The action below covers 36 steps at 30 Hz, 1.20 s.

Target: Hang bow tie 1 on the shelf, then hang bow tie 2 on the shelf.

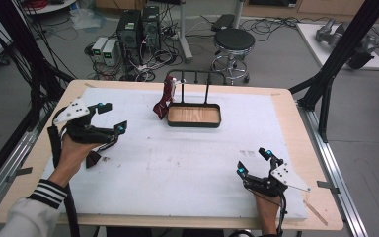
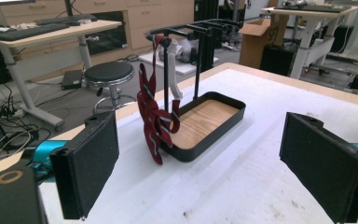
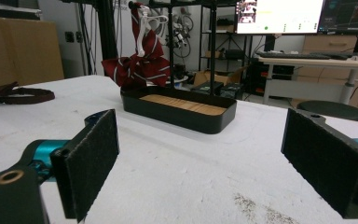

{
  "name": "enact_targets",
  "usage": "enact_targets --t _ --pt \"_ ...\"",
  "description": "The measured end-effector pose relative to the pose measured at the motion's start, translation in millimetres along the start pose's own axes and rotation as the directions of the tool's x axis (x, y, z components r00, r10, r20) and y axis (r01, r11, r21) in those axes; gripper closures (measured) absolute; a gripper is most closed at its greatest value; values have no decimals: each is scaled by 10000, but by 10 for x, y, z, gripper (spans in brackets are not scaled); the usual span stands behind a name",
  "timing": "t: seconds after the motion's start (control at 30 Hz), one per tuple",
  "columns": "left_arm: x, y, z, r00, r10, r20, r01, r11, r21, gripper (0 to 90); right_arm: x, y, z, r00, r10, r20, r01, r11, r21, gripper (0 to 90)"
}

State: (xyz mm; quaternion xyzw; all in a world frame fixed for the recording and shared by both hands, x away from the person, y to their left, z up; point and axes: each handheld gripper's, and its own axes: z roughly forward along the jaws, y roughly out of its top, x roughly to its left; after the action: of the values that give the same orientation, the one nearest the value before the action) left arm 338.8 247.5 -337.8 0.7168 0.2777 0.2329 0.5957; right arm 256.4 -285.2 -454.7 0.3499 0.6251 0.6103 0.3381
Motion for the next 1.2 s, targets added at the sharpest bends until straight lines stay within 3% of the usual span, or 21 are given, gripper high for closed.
enact_targets --t 0.27,0.5,0.73,1.2 --pt "38 -186 -254 9998 121 -164 -121 9999 18 122 0 -1 0 10000 -29 21 29 10000 -2 104" --pt "65 -271 -362 9995 44 -301 -43 10000 32 122 2 0 0 10000 -7 38 7 10000 -6 104" --pt "107 -288 -399 9984 -71 -561 76 9999 79 122 -6 -1 2 10000 -73 17 74 9999 -75 104" --pt "124 -271 -399 9986 -12 -536 39 9987 504 122 -1 0 1 10000 18 13 -18 10000 9 104"
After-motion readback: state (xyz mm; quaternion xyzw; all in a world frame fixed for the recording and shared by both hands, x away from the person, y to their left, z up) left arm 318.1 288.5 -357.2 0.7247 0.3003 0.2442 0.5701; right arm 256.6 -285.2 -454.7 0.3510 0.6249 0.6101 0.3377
